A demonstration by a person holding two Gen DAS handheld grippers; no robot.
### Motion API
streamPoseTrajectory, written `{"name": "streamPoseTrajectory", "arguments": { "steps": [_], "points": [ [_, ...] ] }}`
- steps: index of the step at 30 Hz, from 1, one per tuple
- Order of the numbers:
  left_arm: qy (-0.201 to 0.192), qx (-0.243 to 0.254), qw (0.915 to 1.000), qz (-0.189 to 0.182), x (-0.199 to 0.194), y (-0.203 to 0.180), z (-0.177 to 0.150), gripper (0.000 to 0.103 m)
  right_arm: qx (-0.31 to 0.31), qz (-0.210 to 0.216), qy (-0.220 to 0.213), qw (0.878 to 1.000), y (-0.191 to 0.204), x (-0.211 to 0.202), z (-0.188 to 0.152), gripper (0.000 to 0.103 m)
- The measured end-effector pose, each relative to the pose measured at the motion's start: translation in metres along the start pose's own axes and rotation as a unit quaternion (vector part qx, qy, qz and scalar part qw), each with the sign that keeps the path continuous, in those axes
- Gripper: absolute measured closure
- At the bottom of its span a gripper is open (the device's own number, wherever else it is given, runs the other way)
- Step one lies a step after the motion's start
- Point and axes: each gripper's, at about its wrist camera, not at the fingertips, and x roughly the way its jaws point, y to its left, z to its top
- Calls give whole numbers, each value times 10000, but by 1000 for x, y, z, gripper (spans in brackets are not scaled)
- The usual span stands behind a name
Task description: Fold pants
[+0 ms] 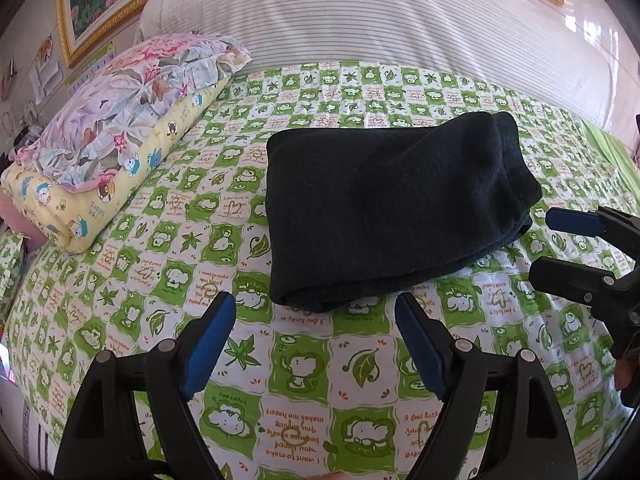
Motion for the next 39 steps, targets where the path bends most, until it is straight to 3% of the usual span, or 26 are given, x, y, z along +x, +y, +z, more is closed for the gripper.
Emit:
{"name": "streamPoseTrajectory", "arguments": {
  "steps": [39],
  "points": [
    [-28,366,9993,72,6,-9,-2,18,85,-65,21,9999,-4,3,-5,11]
  ]
}}
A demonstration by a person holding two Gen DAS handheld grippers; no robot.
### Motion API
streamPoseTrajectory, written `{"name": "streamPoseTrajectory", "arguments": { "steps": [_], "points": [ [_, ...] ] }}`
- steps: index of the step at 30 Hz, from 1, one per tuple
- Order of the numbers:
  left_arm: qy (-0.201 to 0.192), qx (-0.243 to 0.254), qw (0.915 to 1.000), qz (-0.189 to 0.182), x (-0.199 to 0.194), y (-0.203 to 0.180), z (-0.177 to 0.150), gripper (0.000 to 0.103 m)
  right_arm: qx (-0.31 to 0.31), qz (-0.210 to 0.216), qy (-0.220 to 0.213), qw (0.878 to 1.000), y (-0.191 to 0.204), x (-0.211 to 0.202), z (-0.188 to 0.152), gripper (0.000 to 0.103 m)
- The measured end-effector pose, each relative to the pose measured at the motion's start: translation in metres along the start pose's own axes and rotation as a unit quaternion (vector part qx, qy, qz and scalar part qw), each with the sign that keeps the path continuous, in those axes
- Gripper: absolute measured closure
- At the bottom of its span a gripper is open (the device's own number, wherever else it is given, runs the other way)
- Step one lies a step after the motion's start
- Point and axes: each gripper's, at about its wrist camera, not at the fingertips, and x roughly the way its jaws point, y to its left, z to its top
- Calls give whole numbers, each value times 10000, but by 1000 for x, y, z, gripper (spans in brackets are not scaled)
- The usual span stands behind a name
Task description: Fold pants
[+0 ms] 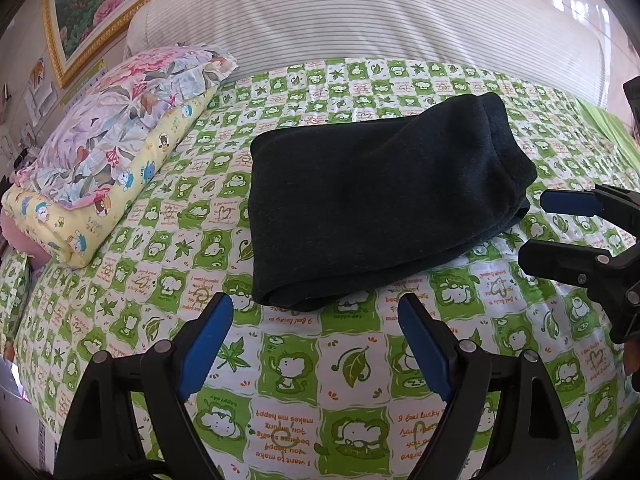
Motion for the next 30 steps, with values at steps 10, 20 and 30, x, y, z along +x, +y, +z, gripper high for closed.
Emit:
{"name": "streamPoseTrajectory", "arguments": {
  "steps": [10,20,30],
  "points": [
    [20,23,10000,-30,2,-1,1,18,-3,-4,-1,10000,-1,1,0,11],
    [62,-3,9999,-80,6,1,2,18,-9,-1,-2,10000,-1,1,1,11],
    [158,-5,9997,-176,10,1,4,18,-13,-10,7,10000,-1,1,1,11]
  ]
}}
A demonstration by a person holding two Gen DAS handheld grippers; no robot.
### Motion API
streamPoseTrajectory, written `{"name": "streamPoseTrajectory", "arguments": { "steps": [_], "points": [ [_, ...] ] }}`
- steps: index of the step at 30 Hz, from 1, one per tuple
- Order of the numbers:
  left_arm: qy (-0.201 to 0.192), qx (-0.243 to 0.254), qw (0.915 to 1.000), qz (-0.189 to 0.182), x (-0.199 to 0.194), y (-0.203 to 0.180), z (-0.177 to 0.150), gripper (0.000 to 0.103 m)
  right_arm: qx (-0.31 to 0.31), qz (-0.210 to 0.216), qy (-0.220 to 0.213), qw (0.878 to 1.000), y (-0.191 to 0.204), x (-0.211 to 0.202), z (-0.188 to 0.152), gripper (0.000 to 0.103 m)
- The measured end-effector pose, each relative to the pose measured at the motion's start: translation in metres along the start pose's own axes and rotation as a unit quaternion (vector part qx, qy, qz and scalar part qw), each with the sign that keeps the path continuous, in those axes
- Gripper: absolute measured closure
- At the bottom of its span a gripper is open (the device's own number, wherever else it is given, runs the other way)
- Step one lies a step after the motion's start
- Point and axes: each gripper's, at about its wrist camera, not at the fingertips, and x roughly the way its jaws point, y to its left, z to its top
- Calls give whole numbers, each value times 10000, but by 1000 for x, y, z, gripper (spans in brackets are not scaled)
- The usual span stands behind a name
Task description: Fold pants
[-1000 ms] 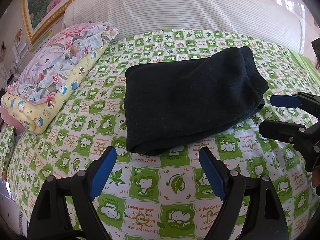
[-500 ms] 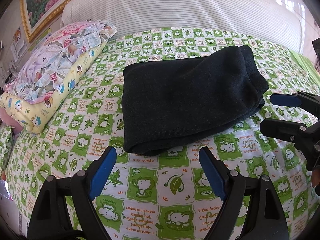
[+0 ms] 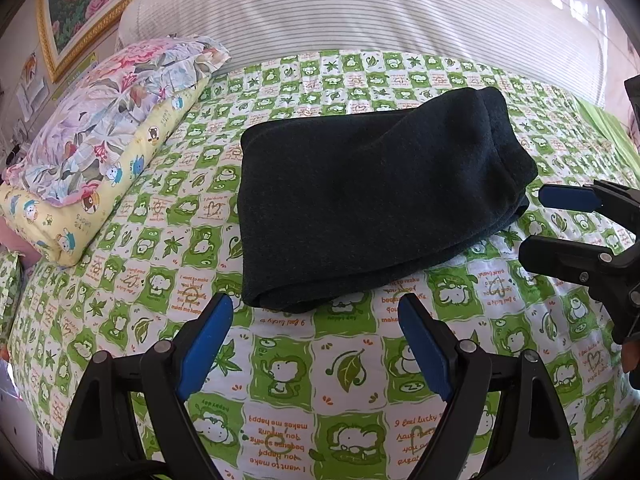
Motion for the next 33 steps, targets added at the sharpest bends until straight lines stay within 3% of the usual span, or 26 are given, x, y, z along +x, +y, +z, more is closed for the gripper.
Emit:
{"name": "streamPoseTrajectory", "arguments": {
  "steps": [33],
  "points": [
    [94,-270,9995,-158,2,4,7,21,-14,-22,-23,10000,-11,-4,7,11]
  ]
}}
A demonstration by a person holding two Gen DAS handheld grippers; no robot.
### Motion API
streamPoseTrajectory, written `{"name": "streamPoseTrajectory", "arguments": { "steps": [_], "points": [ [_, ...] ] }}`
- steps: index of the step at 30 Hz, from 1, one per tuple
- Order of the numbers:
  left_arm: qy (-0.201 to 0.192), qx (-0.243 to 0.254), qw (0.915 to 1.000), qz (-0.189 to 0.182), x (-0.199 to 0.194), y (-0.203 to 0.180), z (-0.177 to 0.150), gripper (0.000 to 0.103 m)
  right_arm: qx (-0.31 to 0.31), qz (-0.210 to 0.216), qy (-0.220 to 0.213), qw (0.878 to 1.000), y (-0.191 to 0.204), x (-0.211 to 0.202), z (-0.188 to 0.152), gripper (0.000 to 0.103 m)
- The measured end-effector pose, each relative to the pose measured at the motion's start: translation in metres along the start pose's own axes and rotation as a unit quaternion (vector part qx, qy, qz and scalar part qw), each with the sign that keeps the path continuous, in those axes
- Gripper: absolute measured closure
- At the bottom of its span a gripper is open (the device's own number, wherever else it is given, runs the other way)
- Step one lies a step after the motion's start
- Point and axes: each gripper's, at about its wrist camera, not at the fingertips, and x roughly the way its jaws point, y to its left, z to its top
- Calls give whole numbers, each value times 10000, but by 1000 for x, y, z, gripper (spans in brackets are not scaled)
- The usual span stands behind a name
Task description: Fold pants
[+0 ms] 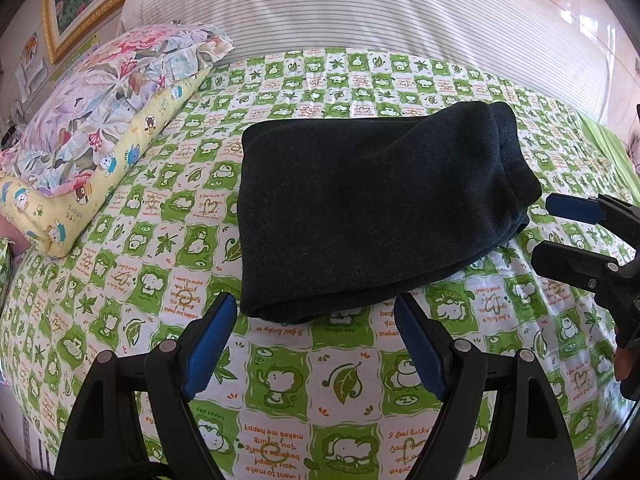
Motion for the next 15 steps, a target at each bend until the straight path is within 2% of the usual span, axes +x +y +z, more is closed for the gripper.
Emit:
{"name": "streamPoseTrajectory", "arguments": {
  "steps": [15],
  "points": [
    [84,32,9999,-61,2,0,1,21,19,-11,-20,10000,-1,-4,0,11]
  ]
}}
